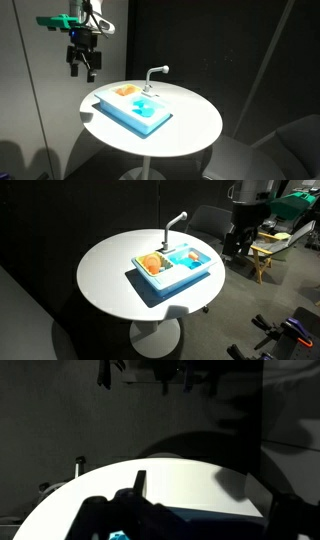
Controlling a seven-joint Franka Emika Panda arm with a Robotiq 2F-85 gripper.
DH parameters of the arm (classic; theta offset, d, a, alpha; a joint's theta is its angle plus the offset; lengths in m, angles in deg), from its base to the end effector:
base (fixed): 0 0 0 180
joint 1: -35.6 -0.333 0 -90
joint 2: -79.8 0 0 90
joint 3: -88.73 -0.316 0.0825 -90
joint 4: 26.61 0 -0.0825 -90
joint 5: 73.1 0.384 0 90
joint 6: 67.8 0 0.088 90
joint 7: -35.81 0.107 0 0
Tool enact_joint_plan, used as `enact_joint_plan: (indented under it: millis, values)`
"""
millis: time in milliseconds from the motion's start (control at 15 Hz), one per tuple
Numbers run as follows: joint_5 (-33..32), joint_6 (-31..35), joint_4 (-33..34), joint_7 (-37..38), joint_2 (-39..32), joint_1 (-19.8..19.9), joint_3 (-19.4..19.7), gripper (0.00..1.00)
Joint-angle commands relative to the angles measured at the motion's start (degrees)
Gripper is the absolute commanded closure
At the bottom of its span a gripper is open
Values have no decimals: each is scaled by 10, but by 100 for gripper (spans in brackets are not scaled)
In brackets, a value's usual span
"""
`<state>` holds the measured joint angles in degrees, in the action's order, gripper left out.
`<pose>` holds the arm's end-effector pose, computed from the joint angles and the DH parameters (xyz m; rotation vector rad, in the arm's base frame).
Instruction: Pick up the blue mug from the sink and put it in the dish rack
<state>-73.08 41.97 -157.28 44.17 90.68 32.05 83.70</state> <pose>0.4584 0.0699 0.4187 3.0885 0.0010 -0.2653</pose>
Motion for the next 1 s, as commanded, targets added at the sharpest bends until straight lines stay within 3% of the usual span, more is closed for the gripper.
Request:
enact_joint_plan:
  millis: [0, 933]
  values:
    - [0, -1, 1, 0, 0, 0, 0, 0]
    - [-9, 13, 20, 13, -20, 6, 4, 0]
